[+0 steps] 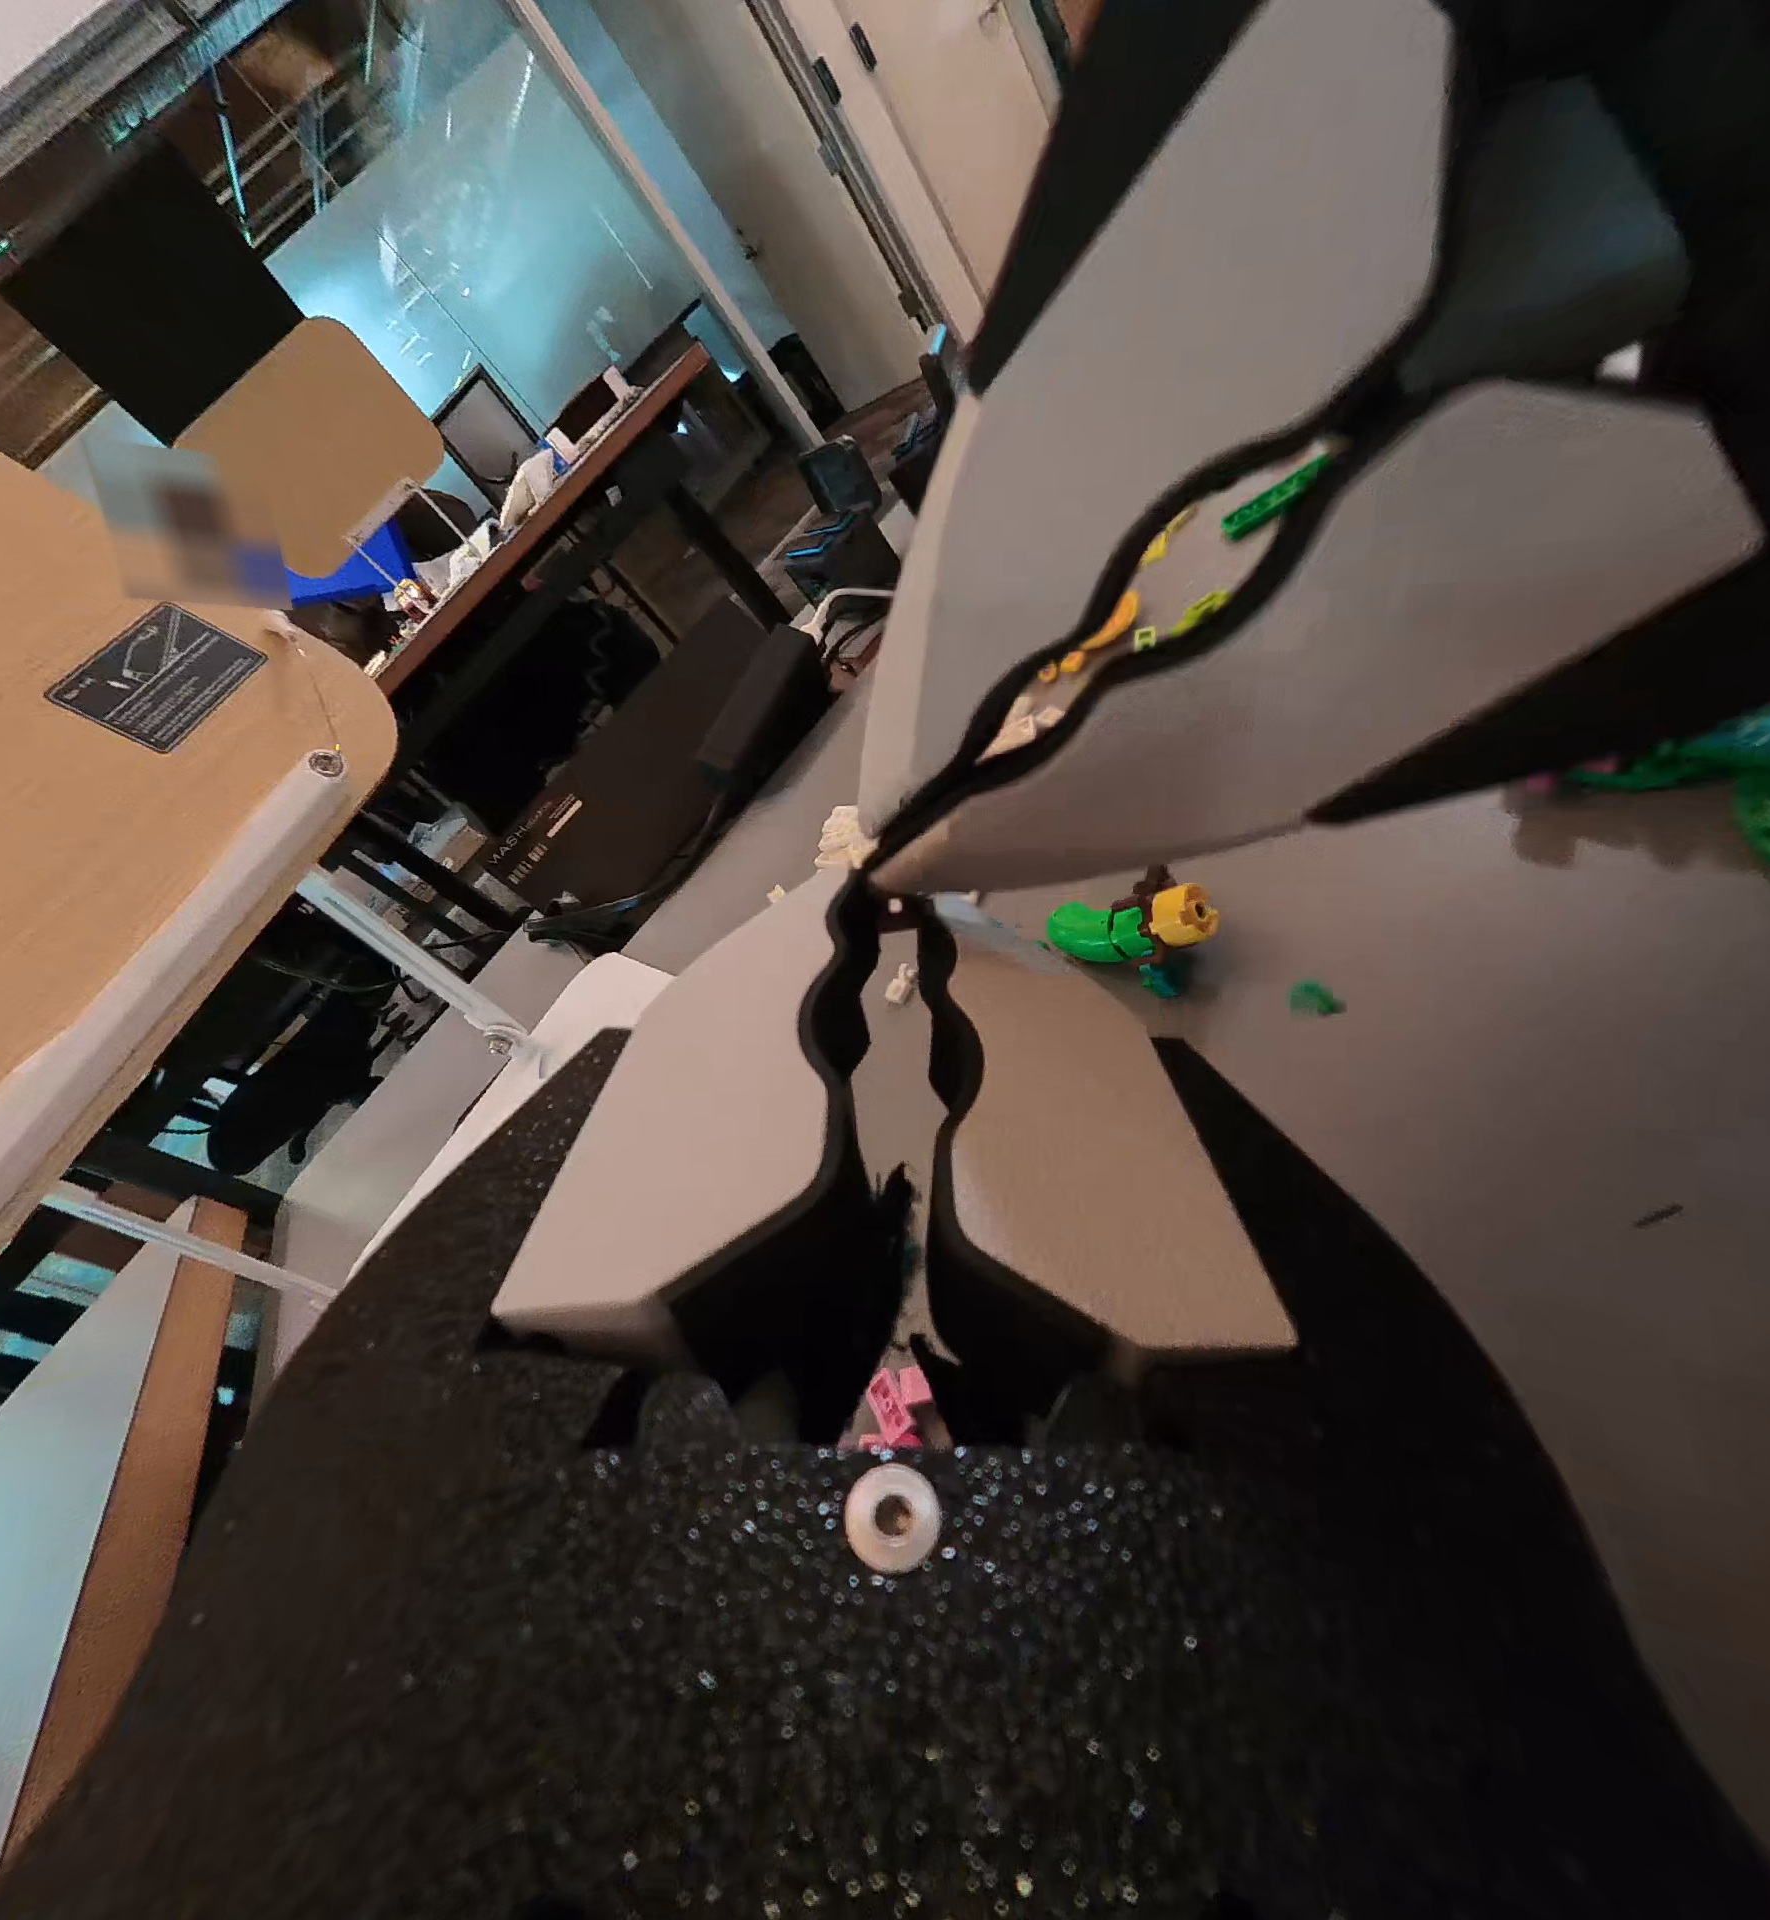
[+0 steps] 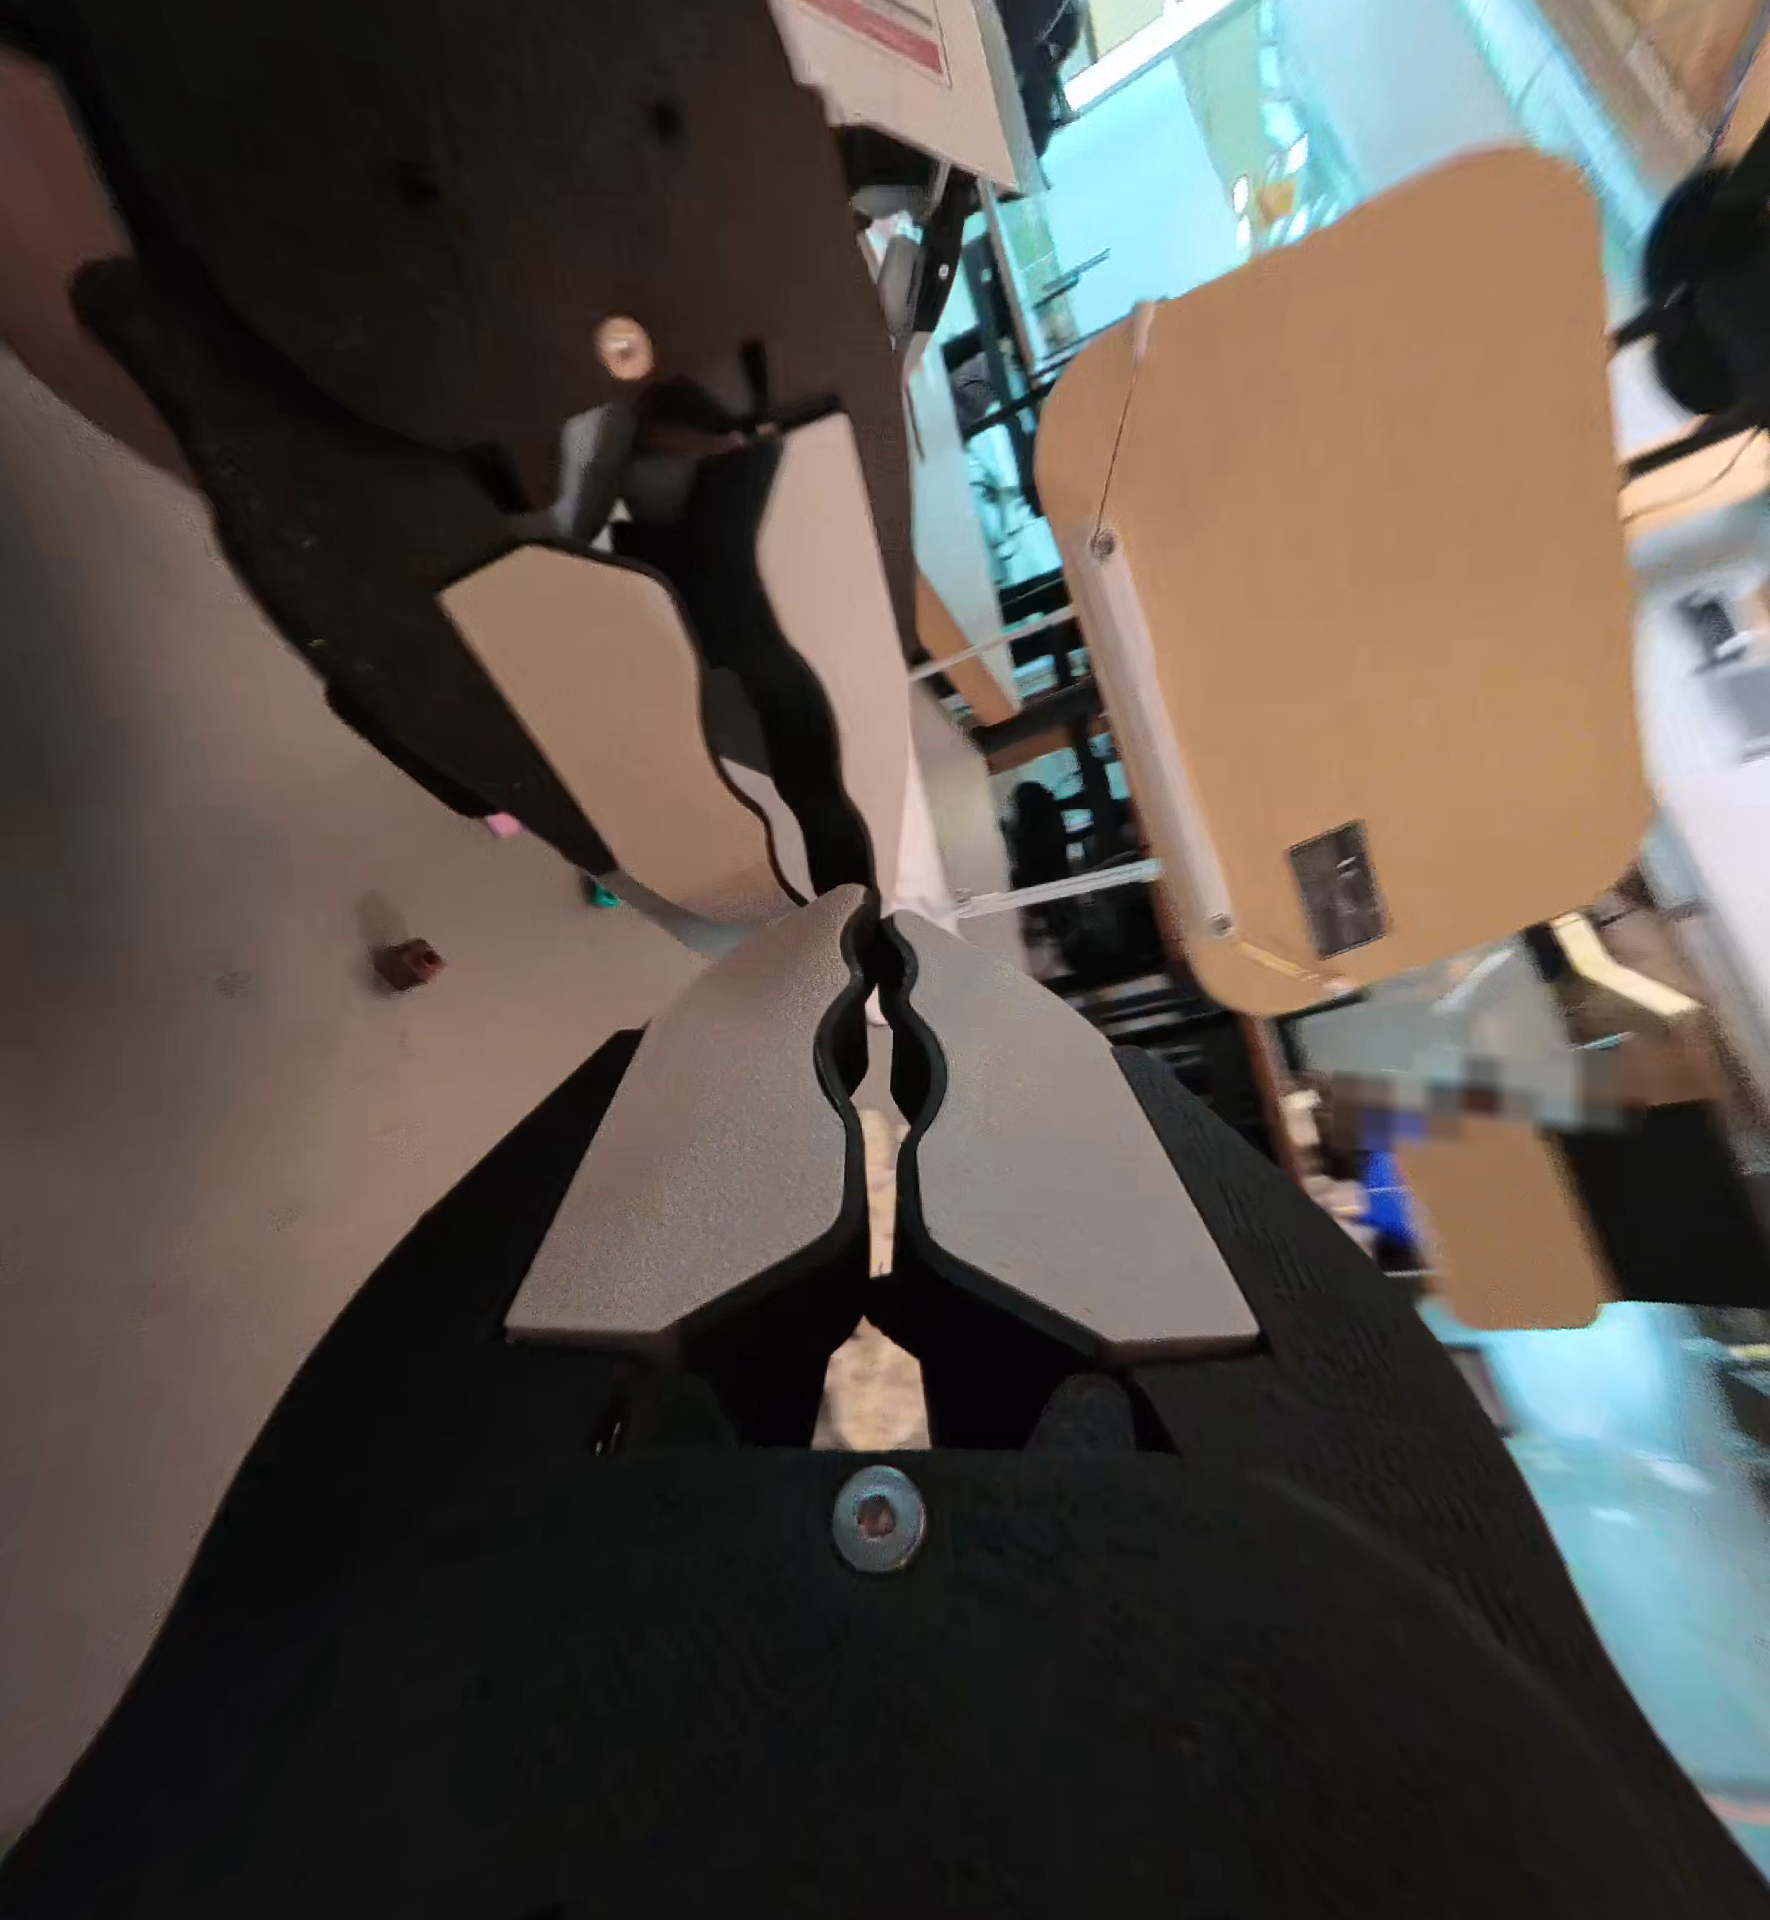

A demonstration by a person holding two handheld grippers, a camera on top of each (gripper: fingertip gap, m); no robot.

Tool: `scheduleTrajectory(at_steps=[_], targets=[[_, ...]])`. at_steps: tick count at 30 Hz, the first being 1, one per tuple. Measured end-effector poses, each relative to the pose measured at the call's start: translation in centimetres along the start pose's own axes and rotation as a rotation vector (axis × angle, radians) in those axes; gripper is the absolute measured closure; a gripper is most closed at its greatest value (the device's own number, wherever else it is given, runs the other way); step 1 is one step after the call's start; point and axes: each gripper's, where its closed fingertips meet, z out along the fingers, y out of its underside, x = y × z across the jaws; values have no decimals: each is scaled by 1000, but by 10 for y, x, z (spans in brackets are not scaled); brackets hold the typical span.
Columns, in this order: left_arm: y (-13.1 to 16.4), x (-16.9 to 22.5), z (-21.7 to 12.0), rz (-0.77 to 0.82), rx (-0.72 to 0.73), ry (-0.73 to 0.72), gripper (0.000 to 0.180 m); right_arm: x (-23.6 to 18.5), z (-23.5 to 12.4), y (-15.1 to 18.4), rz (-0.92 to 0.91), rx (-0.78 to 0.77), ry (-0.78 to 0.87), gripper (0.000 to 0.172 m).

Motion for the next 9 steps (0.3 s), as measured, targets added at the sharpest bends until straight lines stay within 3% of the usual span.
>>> scheduleTrajectory(at_steps=[4, 9], targets=[[15, 0, 3, 13, -65, 22, 172, -1, 2, 15, 294, 12, -166, 172], [39, 13, 6, -83, -177, 168, 172, -6, 2, 40, 466, -50, -283, 172]])
